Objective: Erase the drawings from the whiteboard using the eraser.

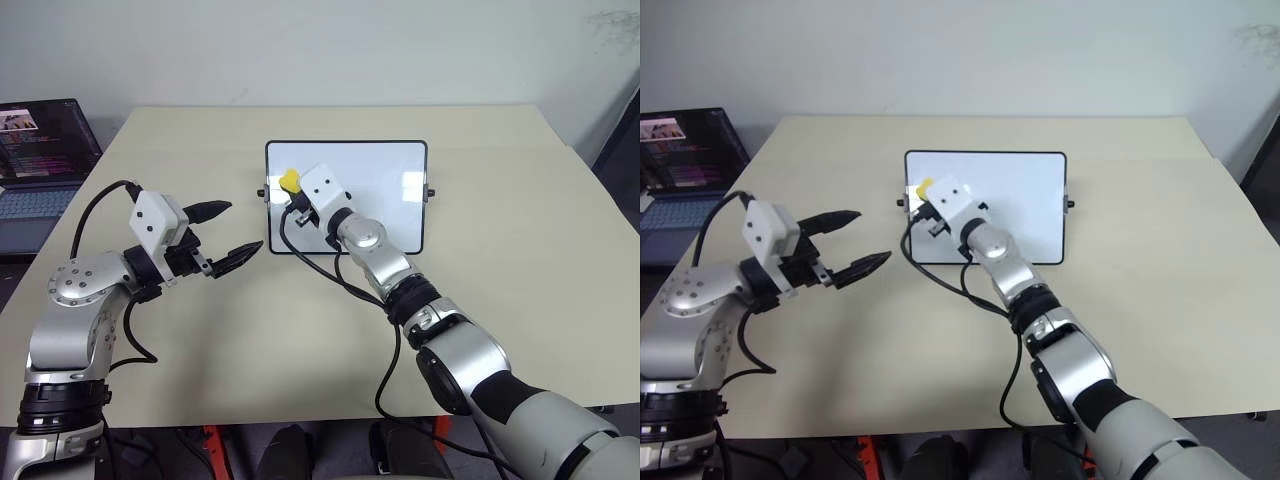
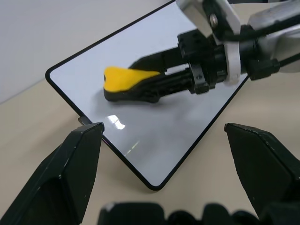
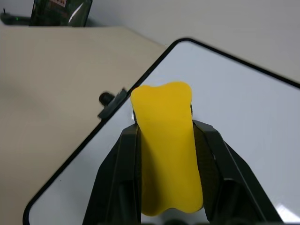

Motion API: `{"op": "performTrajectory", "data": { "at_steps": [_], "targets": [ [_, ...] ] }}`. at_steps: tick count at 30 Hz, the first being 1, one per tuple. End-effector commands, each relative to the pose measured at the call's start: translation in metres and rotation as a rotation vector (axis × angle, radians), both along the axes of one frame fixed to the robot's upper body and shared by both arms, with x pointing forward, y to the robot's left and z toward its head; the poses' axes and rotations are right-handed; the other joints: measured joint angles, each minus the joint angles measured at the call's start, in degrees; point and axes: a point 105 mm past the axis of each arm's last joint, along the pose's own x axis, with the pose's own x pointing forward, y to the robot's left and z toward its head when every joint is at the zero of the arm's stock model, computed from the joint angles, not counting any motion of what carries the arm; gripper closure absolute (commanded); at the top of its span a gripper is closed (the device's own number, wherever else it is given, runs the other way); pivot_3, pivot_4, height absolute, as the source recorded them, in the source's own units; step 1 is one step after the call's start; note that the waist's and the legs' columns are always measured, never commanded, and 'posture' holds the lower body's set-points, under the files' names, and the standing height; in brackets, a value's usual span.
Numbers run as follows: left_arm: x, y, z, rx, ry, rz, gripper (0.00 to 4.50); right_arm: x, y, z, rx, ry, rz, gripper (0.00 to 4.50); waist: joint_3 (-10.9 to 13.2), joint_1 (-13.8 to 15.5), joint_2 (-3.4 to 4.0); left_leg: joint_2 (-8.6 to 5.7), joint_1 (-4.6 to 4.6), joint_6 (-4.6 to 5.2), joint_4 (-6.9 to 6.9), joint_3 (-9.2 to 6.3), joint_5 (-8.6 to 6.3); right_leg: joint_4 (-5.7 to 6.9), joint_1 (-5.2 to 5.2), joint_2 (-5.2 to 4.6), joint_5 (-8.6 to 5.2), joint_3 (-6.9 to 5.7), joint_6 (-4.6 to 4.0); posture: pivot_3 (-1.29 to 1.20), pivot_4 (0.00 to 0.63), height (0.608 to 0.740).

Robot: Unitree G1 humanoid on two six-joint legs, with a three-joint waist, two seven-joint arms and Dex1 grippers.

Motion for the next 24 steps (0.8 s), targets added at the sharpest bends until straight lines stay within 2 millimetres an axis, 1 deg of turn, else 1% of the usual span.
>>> {"op": "performTrajectory", "data": {
  "at_steps": [1, 6, 13, 19, 24],
  "targets": [
    [-0.002, 0.001, 0.015, 0.011, -0.056, 0.001, 0.0, -0.001, 0.002, 0.011, 0.0, -0.052, 0.013, 3.29, 0.0, 0.0, 0.0, 0.0, 0.0, 0.0, 0.0, 0.0, 0.0, 0.0, 0.0, 0.0, 0.0, 0.0, 0.0, 0.0, 0.15, 0.74],
    [-0.001, 0.0, 0.014, 0.009, -0.055, 0.0, 0.0, 0.003, -0.006, 0.007, -0.014, -0.039, -0.007, 3.29, 0.0, 0.0, 0.0, 0.0, 0.0, 0.0, 0.0, 0.0, 0.0, 0.0, 0.0, 0.0, 0.0, 0.0, 0.0, 0.0, 0.15, 0.74],
    [-0.001, 0.0, 0.015, 0.007, -0.058, 0.002, 0.0, 0.006, -0.014, -0.005, -0.051, -0.006, -0.022, 3.29, 0.0, 0.0, 0.0, 0.0, 0.0, 0.0, -0.01, -0.01, 0.0, 0.0, 0.0, 0.0, 0.0, -0.01, 0.0, 0.0, 0.15, 0.74],
    [0.0, 0.0, 0.015, 0.006, -0.062, 0.007, 0.0, 0.003, -0.023, -0.021, -0.092, 0.016, -0.023, 3.29, -0.01, 0.02, -0.02, 0.0, 0.02, 0.0, 0.0, -0.01, 0.0, 0.0, 0.03, 0.0, 0.0, -0.01, 0.0, 0.0, 0.15, 0.74],
    [0.0, -0.001, 0.015, 0.002, -0.065, 0.009, 0.0, 0.0, -0.034, -0.037, -0.126, 0.057, -0.032, 3.29, -0.02, 0.1, -0.02, 0.0, 0.04, 0.0, 0.0, -0.02, 0.0, 0.0, 0.06, 0.0, 0.0, -0.01, 0.0, 0.0, 0.15, 0.74]
  ]
}}
